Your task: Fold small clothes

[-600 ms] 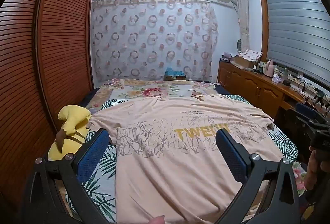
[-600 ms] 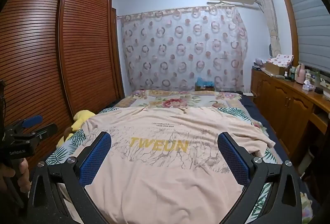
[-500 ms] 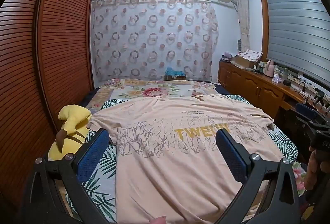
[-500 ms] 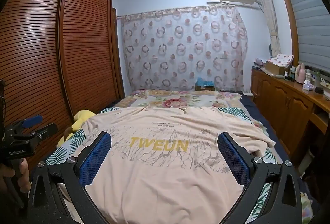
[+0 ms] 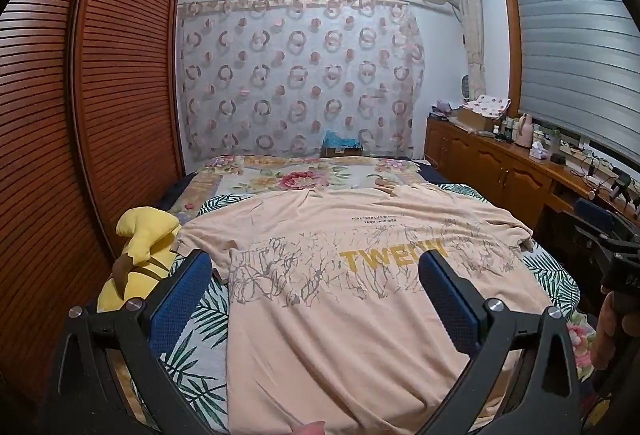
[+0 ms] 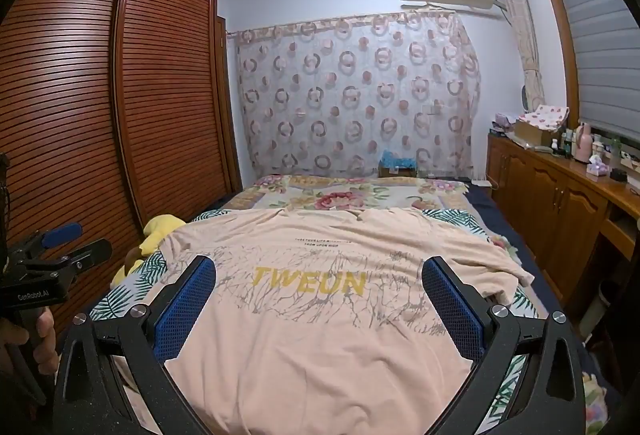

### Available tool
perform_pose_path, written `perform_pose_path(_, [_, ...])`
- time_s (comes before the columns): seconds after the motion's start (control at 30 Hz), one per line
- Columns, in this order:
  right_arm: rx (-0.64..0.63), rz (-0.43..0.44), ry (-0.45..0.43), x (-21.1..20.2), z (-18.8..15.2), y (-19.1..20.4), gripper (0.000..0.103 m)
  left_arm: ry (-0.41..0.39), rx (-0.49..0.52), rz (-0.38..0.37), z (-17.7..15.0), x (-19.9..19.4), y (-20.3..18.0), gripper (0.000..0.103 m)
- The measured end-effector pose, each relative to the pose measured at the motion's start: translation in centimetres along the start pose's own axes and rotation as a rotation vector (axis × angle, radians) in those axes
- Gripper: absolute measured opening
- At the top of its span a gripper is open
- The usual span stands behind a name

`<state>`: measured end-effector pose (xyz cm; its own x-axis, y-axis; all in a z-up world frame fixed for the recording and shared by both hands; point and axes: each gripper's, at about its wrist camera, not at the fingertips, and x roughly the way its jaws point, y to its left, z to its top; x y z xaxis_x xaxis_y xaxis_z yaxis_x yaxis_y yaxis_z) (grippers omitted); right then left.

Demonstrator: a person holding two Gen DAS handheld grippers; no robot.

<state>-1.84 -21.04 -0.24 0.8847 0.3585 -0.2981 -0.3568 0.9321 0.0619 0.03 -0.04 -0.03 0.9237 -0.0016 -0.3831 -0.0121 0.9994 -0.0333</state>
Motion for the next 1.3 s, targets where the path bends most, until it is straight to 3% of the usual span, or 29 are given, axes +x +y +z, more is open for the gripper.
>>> perform_pose_path(1.3, [0.004, 0.000, -0.006, -0.51, 0.11, 0.48, 0.103, 0.002, 0.009, 0.004, -0.13, -0.11, -0.43, 0.103])
